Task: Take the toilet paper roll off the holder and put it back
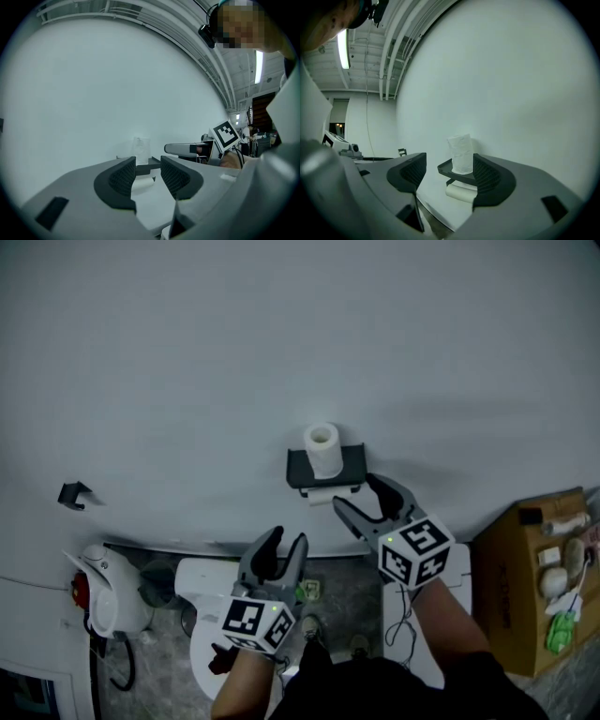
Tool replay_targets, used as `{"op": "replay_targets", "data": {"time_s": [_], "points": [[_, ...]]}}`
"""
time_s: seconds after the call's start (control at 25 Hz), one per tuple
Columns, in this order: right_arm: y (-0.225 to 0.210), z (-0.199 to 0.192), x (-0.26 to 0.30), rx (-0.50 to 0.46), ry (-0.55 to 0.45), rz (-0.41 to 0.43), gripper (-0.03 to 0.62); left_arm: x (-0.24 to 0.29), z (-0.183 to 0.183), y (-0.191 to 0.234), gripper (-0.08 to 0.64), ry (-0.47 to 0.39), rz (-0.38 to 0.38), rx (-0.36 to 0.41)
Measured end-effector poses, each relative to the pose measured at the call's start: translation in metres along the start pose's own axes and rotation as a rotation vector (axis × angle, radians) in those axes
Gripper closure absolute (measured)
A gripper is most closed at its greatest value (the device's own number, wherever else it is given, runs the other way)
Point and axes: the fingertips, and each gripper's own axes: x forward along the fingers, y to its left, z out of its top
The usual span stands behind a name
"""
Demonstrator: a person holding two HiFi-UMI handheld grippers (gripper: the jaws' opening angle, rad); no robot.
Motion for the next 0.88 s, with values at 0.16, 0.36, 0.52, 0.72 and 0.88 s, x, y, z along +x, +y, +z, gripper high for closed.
{"op": "replay_targets", "data": {"time_s": [0.16, 0.36, 0.52, 0.72, 0.88], "points": [[-0.004, 0.002, 0.020, -0.004, 0.005, -0.040, 0.283, 0.012, 0.000, 0.018, 0.402, -0.004, -0.036, -0.012], [-0.010, 0.004, 0.051, -0.013, 0.027, -0.094, 0.268, 0.034, 0.006, 0.045, 0.401, -0.012, -0.096, -0.027], [-0.013, 0.006, 0.072, -0.029, 0.040, -0.140, 0.252, 0.046, 0.007, 0.065, 0.400, -0.013, -0.143, -0.035], [-0.018, 0.006, 0.101, -0.066, 0.061, -0.194, 0.244, 0.061, 0.007, 0.092, 0.400, -0.008, -0.186, -0.051], [-0.018, 0.005, 0.119, -0.104, 0.086, -0.228, 0.239, 0.068, 0.005, 0.108, 0.399, -0.006, -0.218, -0.054]]}}
